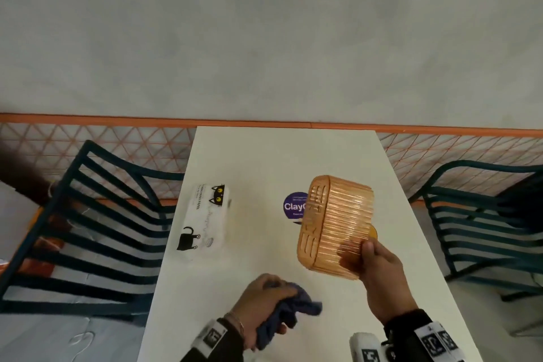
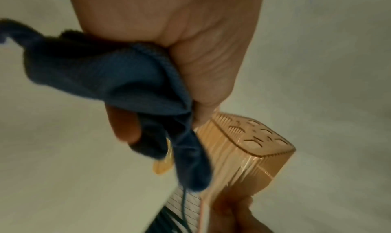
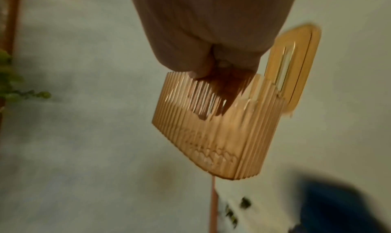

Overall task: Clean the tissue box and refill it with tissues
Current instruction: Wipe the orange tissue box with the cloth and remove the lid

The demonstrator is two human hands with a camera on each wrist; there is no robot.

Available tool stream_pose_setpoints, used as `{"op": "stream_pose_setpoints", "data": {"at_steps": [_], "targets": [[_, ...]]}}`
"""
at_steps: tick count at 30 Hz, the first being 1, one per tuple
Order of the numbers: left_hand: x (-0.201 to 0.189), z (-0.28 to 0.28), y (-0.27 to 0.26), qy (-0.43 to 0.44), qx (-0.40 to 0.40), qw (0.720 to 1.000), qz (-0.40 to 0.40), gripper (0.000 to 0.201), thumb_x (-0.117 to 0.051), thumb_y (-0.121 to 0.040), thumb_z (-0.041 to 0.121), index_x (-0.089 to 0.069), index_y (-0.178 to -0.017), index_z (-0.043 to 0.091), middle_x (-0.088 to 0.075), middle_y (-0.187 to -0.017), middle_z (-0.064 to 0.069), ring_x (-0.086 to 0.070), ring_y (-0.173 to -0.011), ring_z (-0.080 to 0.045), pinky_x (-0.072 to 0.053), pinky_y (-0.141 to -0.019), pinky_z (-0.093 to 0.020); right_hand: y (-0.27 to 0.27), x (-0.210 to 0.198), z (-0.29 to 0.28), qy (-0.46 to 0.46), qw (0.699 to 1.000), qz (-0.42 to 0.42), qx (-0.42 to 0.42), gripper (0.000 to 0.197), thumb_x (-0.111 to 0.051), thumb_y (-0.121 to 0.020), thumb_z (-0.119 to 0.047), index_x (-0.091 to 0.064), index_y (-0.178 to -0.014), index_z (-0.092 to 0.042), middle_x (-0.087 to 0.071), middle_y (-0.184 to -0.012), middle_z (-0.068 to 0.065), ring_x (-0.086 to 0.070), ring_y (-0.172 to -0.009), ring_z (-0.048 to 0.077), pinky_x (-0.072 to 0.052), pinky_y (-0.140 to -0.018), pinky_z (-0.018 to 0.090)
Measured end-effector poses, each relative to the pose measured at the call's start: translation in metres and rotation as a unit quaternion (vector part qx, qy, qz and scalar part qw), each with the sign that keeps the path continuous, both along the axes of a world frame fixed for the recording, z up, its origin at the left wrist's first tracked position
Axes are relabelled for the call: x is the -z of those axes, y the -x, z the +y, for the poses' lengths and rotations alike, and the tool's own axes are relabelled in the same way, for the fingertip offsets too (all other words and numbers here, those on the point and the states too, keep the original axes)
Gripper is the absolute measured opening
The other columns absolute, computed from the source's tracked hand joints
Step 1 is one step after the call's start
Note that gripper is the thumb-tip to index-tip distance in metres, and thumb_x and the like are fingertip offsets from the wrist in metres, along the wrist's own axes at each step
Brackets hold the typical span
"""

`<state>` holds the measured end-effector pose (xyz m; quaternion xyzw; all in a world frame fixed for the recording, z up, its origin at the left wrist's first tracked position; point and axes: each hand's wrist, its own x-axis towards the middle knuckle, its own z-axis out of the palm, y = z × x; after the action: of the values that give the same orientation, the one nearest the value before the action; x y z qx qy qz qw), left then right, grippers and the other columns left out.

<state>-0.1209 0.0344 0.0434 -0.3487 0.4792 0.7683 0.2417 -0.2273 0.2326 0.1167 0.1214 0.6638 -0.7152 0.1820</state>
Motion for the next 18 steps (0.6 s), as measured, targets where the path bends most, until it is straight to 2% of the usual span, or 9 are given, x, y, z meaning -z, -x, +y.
{"op": "stream_pose_setpoints", "data": {"at_steps": [3,5,8,10,11,13,15,17,18], "targets": [[0.001,-0.001,0.006,0.179,-0.019,0.984,0.008,0.025,-0.074,-0.084,0.003,-0.066,-0.107,0.009,-0.072,-0.095,-0.013,-0.067,-0.05,-0.018,-0.051,-0.047,-0.025,0.005,0.01,0.032,-0.051,0.999,-0.006,0.002,0.035,-0.035,-0.109,-0.011,-0.068,-0.109,0.0,-0.076,-0.098,0.021,-0.075,-0.089,0.036,-0.06,-0.075,0.044],[0.002,0.002,0.009,0.231,-0.022,0.973,0.019,0.022,-0.07,-0.086,-0.002,-0.07,-0.105,0.009,-0.074,-0.092,-0.005,-0.069,-0.05,-0.008,-0.054,-0.046,-0.021,0.008,0.019,0.05,-0.091,0.996,-0.004,-0.025,0.035,-0.034,-0.109,-0.012,-0.067,-0.107,0.0,-0.078,-0.092,0.018,-0.077,-0.083,0.033,-0.061,-0.073,0.045],[0.008,-0.001,0.004,0.255,-0.039,0.966,-0.011,0.012,-0.07,-0.08,0.001,-0.069,-0.091,0.004,-0.075,-0.077,-0.008,-0.069,-0.052,-0.022,-0.057,-0.052,-0.031,0.013,0.029,0.068,-0.15,0.981,0.014,-0.119,0.033,-0.036,-0.109,-0.016,-0.067,-0.105,-0.005,-0.08,-0.089,0.006,-0.078,-0.079,0.024,-0.064,-0.071,0.042],[0.013,-0.008,-0.006,0.284,-0.03,0.958,-0.036,0.003,-0.066,-0.079,0.007,-0.065,-0.079,0.004,-0.069,-0.059,-0.01,-0.062,-0.048,-0.025,-0.051,-0.052,-0.032,0.017,0.034,0.074,-0.174,0.965,0.033,-0.191,0.031,-0.038,-0.108,-0.016,-0.068,-0.103,-0.007,-0.08,-0.09,0.004,-0.078,-0.077,0.022,-0.065,-0.07,0.043],[0.016,-0.013,-0.014,0.317,-0.028,0.946,-0.053,0.005,-0.065,-0.081,0.008,-0.066,-0.077,0.005,-0.069,-0.056,-0.012,-0.059,-0.046,-0.024,-0.048,-0.051,-0.032,0.02,0.036,0.076,-0.179,0.957,0.039,-0.224,0.031,-0.039,-0.108,-0.015,-0.068,-0.101,-0.008,-0.079,-0.091,0.004,-0.078,-0.076,0.023,-0.065,-0.07,0.045],[0.021,-0.022,-0.033,0.394,-0.027,0.915,-0.083,0.01,-0.067,-0.084,0.009,-0.069,-0.075,0.005,-0.074,-0.062,-0.015,-0.058,-0.047,-0.025,-0.047,-0.052,-0.033,0.026,0.04,0.075,-0.197,0.935,0.052,-0.292,0.03,-0.04,-0.107,-0.013,-0.069,-0.099,-0.01,-0.078,-0.093,0.004,-0.077,-0.075,0.022,-0.064,-0.07,0.045],[0.029,-0.03,-0.055,0.463,-0.01,0.88,-0.106,0.01,-0.073,-0.084,0.012,-0.073,-0.077,0.005,-0.076,-0.064,-0.009,-0.067,-0.054,-0.029,-0.055,-0.061,-0.036,0.03,0.044,0.066,-0.216,0.903,0.082,-0.363,0.029,-0.042,-0.107,-0.014,-0.069,-0.097,-0.014,-0.077,-0.094,0.003,-0.077,-0.074,0.019,-0.065,-0.068,0.041],[0.035,-0.032,-0.071,0.49,0.023,0.862,-0.126,0.009,-0.074,-0.086,0.018,-0.076,-0.078,0.015,-0.077,-0.071,-0.002,-0.071,-0.064,-0.021,-0.059,-0.07,-0.032,0.033,0.043,0.055,-0.226,0.867,0.115,-0.43,0.029,-0.042,-0.106,-0.016,-0.069,-0.097,-0.015,-0.076,-0.095,-0.001,-0.076,-0.075,0.015,-0.063,-0.065,0.032],[0.035,-0.032,-0.084,0.502,0.038,0.853,-0.141,0.01,-0.072,-0.089,0.022,-0.077,-0.08,0.022,-0.077,-0.081,0.002,-0.069,-0.07,-0.017,-0.055,-0.073,-0.027,0.031,0.04,0.041,-0.233,0.838,0.141,-0.472,0.029,-0.041,-0.106,-0.016,-0.069,-0.097,-0.016,-0.075,-0.095,-0.004,-0.076,-0.076,0.011,-0.061,-0.063,0.026]]}}
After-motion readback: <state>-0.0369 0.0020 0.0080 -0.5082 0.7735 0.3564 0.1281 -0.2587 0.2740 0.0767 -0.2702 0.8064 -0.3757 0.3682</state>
